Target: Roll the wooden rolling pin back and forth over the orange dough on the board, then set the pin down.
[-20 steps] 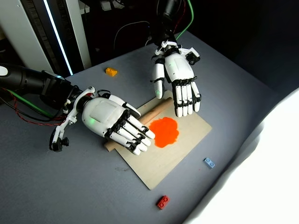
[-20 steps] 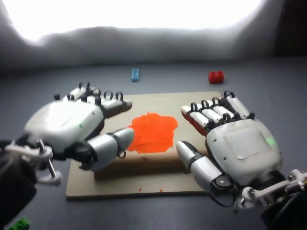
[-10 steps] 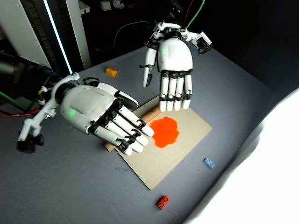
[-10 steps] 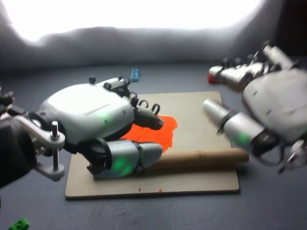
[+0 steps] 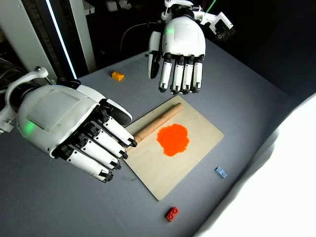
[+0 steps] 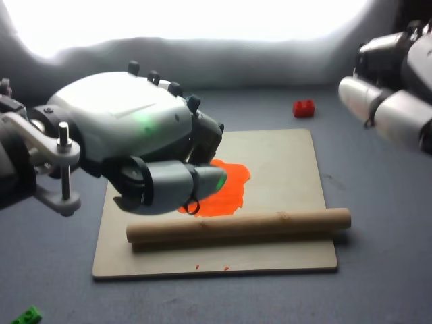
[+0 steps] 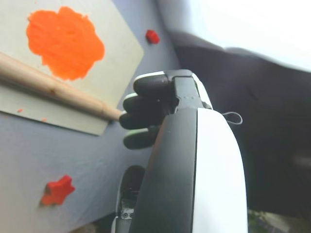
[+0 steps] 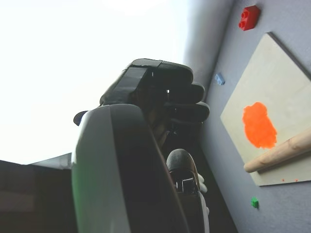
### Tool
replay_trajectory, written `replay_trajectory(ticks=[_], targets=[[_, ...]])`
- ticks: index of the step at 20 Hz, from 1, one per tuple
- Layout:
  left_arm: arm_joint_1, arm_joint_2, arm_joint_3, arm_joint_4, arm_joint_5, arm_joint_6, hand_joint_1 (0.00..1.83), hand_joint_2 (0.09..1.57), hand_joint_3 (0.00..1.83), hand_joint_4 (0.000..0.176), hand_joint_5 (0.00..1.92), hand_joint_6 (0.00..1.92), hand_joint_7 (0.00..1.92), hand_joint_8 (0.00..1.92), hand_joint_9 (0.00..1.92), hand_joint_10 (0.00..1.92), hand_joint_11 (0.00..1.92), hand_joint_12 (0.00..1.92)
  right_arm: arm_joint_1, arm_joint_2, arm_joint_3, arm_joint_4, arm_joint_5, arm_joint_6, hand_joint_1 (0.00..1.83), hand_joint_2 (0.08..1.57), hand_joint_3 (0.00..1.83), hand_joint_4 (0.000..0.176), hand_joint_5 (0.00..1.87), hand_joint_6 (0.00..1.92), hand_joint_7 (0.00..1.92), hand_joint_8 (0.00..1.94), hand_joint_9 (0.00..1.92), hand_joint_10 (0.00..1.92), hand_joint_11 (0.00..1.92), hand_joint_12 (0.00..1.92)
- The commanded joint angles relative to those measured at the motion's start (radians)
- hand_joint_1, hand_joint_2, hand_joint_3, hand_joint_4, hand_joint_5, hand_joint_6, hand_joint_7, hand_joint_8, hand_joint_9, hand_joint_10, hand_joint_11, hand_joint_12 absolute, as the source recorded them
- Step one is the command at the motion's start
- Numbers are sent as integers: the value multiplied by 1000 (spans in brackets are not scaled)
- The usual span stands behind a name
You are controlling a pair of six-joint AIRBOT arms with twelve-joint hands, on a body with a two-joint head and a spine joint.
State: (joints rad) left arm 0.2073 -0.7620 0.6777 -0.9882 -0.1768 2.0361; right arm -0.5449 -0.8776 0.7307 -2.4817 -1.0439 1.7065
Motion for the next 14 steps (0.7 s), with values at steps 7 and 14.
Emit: replay_trajectory(ticks=[7,14], targets=[[-33,23,-1,11,-27,15,42,1571,66,0,639,1696,750,1791,667,1921,519,1921,59,50,-3,-68,5,23,357,1437,8,0,801,1470,919,1440,784,1591,581,1921],[-47,23,-3,11,-34,0,126,1570,57,0,665,1709,780,1789,680,1921,516,1921,75,41,2,-68,57,-148,332,1444,0,0,812,1381,957,1307,812,1504,564,1921]])
